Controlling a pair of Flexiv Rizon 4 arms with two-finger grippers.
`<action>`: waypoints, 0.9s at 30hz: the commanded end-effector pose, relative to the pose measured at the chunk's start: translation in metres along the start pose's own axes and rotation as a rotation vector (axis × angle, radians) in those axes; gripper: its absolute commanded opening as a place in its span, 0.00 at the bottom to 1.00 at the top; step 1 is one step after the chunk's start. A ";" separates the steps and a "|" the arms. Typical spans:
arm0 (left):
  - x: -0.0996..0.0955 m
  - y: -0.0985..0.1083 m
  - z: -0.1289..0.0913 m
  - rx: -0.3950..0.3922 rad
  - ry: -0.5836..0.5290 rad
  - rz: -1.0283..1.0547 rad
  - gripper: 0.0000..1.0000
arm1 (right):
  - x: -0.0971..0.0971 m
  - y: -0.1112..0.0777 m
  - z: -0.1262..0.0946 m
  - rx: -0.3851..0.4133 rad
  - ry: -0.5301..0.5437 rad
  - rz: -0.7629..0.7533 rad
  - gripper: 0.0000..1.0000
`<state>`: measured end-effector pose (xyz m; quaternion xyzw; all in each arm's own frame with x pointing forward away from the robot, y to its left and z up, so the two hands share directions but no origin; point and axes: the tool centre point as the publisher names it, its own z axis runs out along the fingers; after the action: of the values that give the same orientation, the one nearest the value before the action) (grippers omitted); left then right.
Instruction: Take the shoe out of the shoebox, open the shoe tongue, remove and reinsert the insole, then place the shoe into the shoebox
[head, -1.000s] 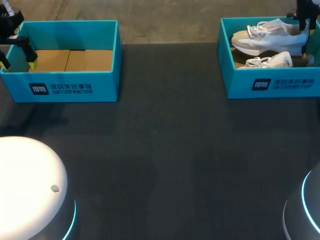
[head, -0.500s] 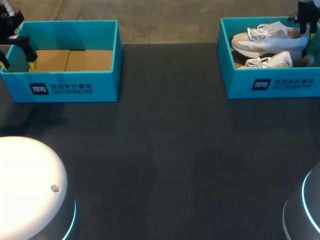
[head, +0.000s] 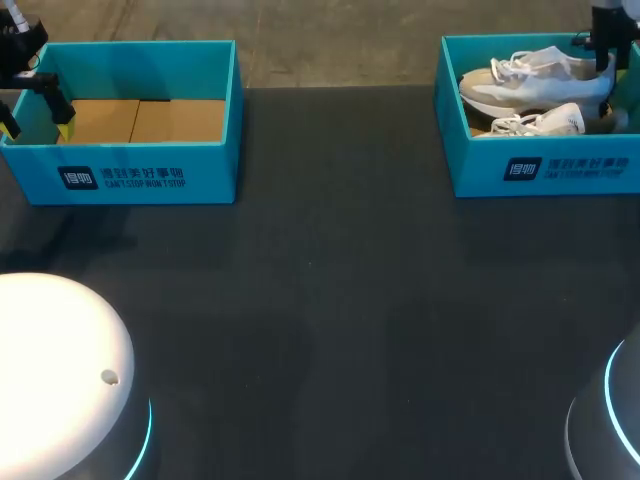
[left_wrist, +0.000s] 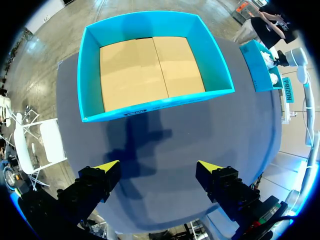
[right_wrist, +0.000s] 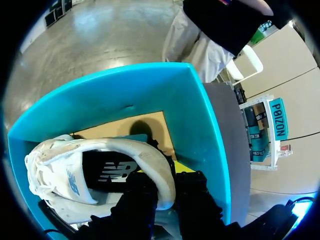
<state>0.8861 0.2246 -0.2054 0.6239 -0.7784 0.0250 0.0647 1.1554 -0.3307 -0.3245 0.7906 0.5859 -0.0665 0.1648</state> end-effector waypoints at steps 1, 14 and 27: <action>0.000 0.001 0.000 0.000 -0.002 -0.001 1.00 | 0.005 0.003 0.001 0.002 -0.002 -0.005 0.00; 0.000 0.001 0.000 0.000 -0.002 -0.001 1.00 | 0.015 0.002 0.013 0.019 0.007 -0.018 0.00; 0.000 0.001 0.000 0.000 -0.002 -0.001 1.00 | 0.012 0.007 0.021 0.028 0.000 -0.010 0.00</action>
<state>0.8861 0.2246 -0.2054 0.6239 -0.7784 0.0250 0.0647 1.1614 -0.3279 -0.3449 0.7898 0.5884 -0.0723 0.1574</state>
